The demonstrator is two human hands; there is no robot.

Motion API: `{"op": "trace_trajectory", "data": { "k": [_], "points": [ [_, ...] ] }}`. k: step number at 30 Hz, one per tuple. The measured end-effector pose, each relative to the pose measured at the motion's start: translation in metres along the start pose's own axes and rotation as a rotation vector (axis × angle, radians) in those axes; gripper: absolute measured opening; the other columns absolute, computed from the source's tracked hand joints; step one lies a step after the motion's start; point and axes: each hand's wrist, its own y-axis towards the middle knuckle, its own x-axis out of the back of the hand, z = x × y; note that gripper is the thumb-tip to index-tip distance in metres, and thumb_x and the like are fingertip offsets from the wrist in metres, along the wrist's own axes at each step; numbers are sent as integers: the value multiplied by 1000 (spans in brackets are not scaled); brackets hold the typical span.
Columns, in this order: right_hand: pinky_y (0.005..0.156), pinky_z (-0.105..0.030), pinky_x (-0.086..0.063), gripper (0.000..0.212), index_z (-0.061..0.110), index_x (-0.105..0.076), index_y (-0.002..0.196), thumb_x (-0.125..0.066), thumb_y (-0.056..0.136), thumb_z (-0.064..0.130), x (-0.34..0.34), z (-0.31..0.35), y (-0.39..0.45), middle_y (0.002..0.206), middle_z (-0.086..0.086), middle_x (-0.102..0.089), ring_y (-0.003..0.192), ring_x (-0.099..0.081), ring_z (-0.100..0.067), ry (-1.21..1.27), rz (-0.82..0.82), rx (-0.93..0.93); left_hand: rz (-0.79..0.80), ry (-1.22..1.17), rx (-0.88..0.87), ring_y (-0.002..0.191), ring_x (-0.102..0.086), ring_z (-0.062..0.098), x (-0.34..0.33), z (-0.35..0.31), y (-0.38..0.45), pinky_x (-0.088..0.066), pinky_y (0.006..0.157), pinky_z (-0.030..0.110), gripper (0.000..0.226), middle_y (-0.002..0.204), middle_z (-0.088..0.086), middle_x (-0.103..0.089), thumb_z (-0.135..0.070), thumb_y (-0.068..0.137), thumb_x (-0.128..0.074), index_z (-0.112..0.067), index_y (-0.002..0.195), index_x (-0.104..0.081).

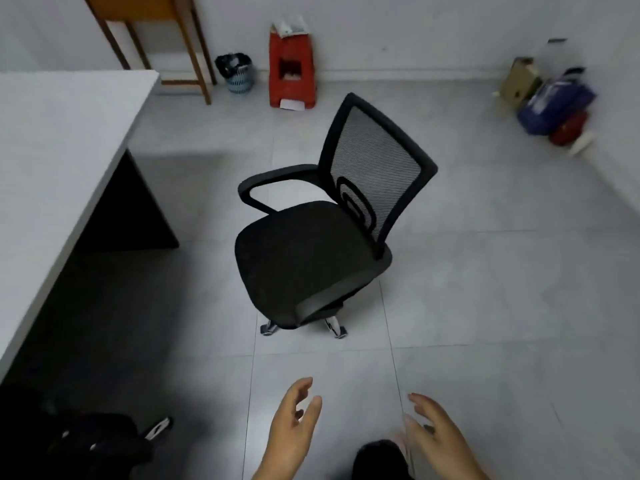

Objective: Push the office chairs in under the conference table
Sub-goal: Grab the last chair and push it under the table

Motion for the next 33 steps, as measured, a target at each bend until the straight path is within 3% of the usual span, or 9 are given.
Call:
{"op": "trace_trajectory", "data": {
  "k": [7,11,13,15,17,21,24,28,33],
  "points": [
    [94,-17,-34,37,10,-48,126,-56,89,11,141,9,77,122,5,-45,112,-44,-8,64,-116,188,-40,-54,-27,104,-50,13,-137,-78,47,-35,85,22,17,107,-4,-55,-9,92,-51,-22,103,-53],
    [78,2,-38,30,25,-51,109,-58,87,5,198,-4,99,117,3,-52,107,-50,-11,189,-219,196,-60,-53,-91,91,-54,7,-183,-104,73,-41,65,1,18,98,-6,-58,-2,90,-52,-19,96,-56],
    [73,5,-38,45,40,-53,99,-60,84,-2,214,-16,105,109,5,-59,103,-55,-8,251,-251,151,-74,-56,-84,90,-55,12,-202,-109,91,-40,66,6,16,100,-1,-59,0,88,-54,-13,97,-57],
    [70,5,-40,63,52,-54,92,-64,78,-8,226,-31,114,100,9,-66,89,-60,12,291,-288,77,-93,-63,-76,90,-57,15,-220,-111,110,-38,70,15,17,100,4,-61,3,87,-55,-13,94,-58],
    [67,5,-40,54,40,-55,93,-66,75,-10,241,-42,130,103,-6,-64,81,-57,21,290,-298,-8,-114,-62,-58,94,-57,24,-242,-115,133,-37,74,22,18,100,10,-61,5,86,-56,-11,94,-59],
    [67,0,-41,35,11,-56,112,-63,81,-3,292,-43,199,115,-12,-57,99,-54,-15,268,-286,-26,-93,-28,-39,99,-52,22,-293,-152,200,-39,87,33,19,104,5,-57,-2,88,-56,-17,99,-56],
    [79,-16,-42,30,15,-53,110,-59,85,-1,345,-5,261,113,-9,-55,102,-52,-15,251,-309,80,-37,-29,-129,102,-50,15,-329,-208,261,-35,89,28,23,110,4,-55,-4,90,-54,-10,111,-54],
    [74,4,-39,31,19,-53,104,-59,84,-3,400,51,331,107,-2,-56,101,-53,-14,224,-313,219,-11,-53,-246,99,-51,15,-364,-286,325,-35,86,26,24,106,2,-54,0,90,-51,-8,112,-51],
    [74,-1,-40,32,22,-52,106,-59,85,0,433,77,398,111,-2,-55,103,-52,-12,174,-191,206,-59,-73,-249,93,-55,13,-385,-325,381,-43,71,7,22,103,0,-54,3,89,-51,-9,108,-51]
  ]
}}
